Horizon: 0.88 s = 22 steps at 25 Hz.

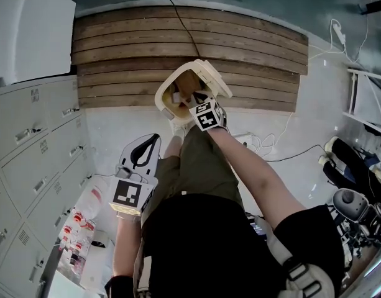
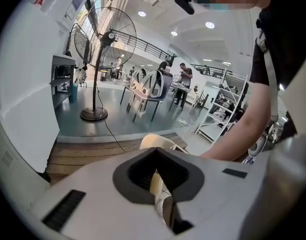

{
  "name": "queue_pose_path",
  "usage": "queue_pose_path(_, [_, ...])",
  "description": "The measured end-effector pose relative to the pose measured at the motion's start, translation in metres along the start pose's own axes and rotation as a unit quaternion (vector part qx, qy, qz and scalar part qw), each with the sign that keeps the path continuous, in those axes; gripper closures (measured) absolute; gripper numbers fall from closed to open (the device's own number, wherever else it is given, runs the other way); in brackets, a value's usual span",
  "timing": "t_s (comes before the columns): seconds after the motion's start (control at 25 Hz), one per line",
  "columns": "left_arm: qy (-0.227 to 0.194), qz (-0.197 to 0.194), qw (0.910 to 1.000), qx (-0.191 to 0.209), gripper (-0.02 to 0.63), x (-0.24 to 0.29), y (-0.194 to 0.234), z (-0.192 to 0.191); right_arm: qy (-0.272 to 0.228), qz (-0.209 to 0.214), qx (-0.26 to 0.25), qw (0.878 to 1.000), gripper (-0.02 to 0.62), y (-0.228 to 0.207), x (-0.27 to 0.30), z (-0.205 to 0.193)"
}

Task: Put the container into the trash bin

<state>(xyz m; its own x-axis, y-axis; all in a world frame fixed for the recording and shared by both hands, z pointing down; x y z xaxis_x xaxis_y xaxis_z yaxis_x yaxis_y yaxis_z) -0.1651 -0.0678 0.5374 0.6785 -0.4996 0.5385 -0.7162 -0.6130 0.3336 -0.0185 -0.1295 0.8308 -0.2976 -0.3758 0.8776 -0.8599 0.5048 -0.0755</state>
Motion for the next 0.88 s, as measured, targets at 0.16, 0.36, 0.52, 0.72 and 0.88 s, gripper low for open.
queue_pose_path(0.16, [0.001, 0.01, 0.9998, 0.015, 0.598, -0.001, -0.001, 0.011, -0.013, 0.003, 0.013, 1.0, 0.578, -0.005, -0.02, 0.007])
queue_pose_path(0.36, [-0.01, 0.002, 0.9997, 0.024, 0.598, 0.0, -0.006, 0.024, -0.03, -0.001, 0.032, 0.999, 0.58, -0.013, -0.05, 0.016])
queue_pose_path(0.52, [-0.031, -0.011, 0.9991, 0.026, 0.598, 0.003, -0.009, 0.031, -0.045, -0.002, 0.036, 0.998, 0.58, -0.018, -0.077, 0.023])
queue_pose_path(0.72, [-0.044, -0.017, 0.9983, 0.035, 0.598, 0.006, -0.011, 0.046, -0.075, -0.001, 0.048, 0.996, 0.58, -0.023, -0.114, 0.036])
queue_pose_path(0.88, [-0.048, -0.024, 0.9976, 0.044, 0.598, 0.011, -0.016, 0.059, -0.097, 0.004, 0.061, 0.993, 0.58, -0.027, -0.148, 0.045])
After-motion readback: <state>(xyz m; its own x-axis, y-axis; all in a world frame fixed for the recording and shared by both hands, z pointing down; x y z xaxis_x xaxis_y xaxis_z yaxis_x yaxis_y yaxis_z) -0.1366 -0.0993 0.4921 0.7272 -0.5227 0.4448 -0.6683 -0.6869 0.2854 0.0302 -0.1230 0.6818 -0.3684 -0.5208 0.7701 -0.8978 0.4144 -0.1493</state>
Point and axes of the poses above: the fingertips, and each gripper's own axes: x forward along the fingers, y to its left, z out of its top, the point moved 3 cm from there along -x, backward along the fingers, and after that the axes turned 4 degrees about -z, right-handed, at the moved point
